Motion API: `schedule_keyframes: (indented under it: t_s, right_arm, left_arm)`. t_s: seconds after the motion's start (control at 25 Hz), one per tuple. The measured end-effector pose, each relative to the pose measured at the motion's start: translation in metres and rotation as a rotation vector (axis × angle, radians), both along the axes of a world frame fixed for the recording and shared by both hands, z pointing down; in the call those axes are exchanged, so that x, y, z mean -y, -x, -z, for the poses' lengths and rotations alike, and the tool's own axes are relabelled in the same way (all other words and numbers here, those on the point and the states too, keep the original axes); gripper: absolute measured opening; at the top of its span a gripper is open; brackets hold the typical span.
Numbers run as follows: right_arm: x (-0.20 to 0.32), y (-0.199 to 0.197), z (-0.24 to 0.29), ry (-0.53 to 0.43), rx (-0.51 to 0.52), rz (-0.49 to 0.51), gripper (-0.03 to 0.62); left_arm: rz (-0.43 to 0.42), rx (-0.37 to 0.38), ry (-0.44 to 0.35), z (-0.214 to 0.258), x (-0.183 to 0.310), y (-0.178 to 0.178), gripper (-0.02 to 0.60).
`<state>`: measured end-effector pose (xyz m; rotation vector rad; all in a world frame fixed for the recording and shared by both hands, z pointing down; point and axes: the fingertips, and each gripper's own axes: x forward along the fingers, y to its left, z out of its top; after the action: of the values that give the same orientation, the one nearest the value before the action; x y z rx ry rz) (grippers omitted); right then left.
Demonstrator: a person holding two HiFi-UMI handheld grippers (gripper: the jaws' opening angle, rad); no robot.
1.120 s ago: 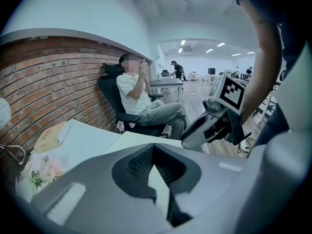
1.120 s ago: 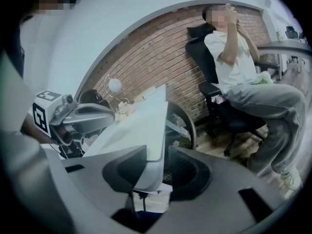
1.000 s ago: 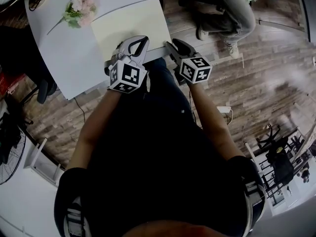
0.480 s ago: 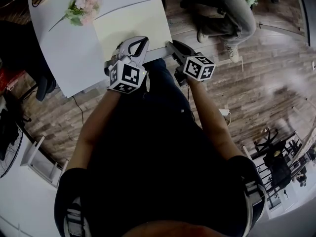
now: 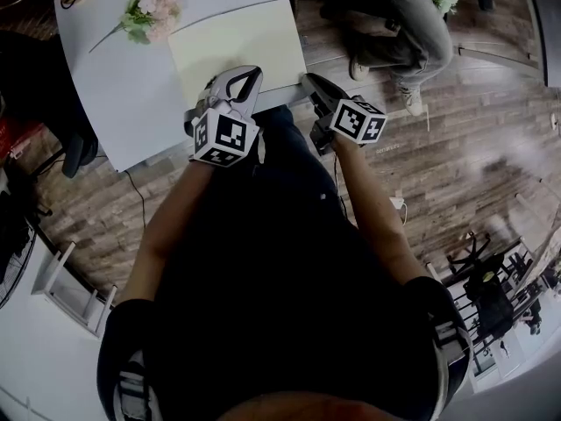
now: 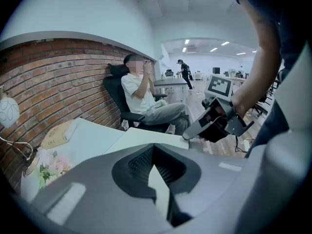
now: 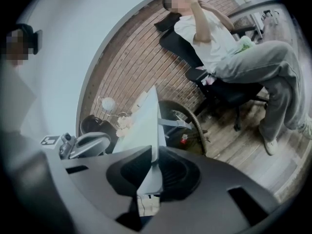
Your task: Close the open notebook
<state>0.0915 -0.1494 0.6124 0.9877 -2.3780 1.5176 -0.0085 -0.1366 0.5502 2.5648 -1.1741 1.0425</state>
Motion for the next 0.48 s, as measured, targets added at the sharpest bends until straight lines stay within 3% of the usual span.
schedule_keyframes:
  t_s: [0.48]
  right_arm:
    - [-0.001,0.001,0.039,-0.059,0.014,-0.030,0.041]
  left_arm:
    - [0.041,-0.010,-0.021,0.009,-0.006,0.019,0.006]
